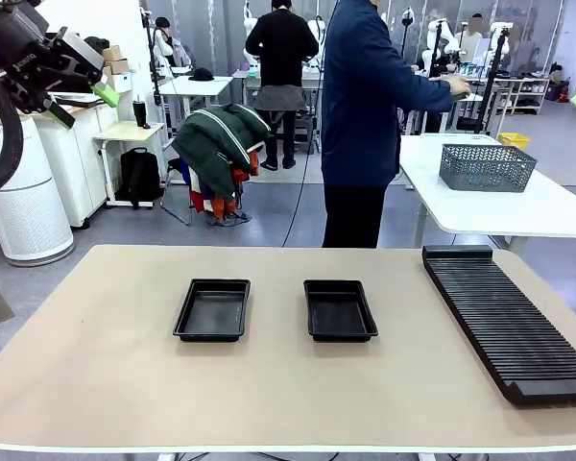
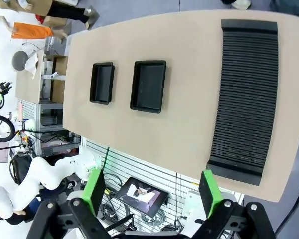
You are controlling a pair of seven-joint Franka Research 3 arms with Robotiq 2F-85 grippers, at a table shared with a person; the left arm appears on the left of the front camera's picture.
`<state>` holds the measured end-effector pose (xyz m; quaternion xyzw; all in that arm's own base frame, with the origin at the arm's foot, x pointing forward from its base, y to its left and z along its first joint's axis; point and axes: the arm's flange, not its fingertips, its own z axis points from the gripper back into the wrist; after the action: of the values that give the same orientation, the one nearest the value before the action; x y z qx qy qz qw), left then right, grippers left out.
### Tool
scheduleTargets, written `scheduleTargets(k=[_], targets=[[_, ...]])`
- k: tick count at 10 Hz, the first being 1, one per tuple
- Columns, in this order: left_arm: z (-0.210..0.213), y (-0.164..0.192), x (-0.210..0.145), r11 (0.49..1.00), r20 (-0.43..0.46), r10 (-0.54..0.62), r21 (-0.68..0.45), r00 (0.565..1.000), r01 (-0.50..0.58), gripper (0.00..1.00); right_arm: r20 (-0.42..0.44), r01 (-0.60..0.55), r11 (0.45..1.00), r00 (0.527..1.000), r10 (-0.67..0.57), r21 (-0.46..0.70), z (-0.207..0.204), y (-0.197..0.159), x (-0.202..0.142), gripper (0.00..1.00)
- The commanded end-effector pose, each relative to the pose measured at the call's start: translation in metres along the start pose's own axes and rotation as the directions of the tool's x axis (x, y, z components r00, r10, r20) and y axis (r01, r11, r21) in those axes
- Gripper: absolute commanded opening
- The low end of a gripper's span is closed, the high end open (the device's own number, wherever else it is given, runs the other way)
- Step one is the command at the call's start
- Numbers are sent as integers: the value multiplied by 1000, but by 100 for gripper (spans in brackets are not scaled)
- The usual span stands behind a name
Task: Inspect and transfer BCBs to ESD trays.
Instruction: Pick up the Blank PCB from the PCB Rack and place it in the left ESD tray.
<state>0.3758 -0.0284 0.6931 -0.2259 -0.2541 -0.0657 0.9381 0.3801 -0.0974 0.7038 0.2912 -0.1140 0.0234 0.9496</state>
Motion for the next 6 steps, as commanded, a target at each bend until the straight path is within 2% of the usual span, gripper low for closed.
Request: scheduleTargets(k=[1, 6], targets=[[3, -4, -7, 999, 28, 23, 30, 999, -24, 100, -3, -2, 1000, 1000, 2, 5, 6, 8, 0, 100], [7, -14, -9, 998, 24, 18, 57, 1000, -19, 100, -18, -2, 1000, 1000, 2, -3, 11, 9, 13, 100]])
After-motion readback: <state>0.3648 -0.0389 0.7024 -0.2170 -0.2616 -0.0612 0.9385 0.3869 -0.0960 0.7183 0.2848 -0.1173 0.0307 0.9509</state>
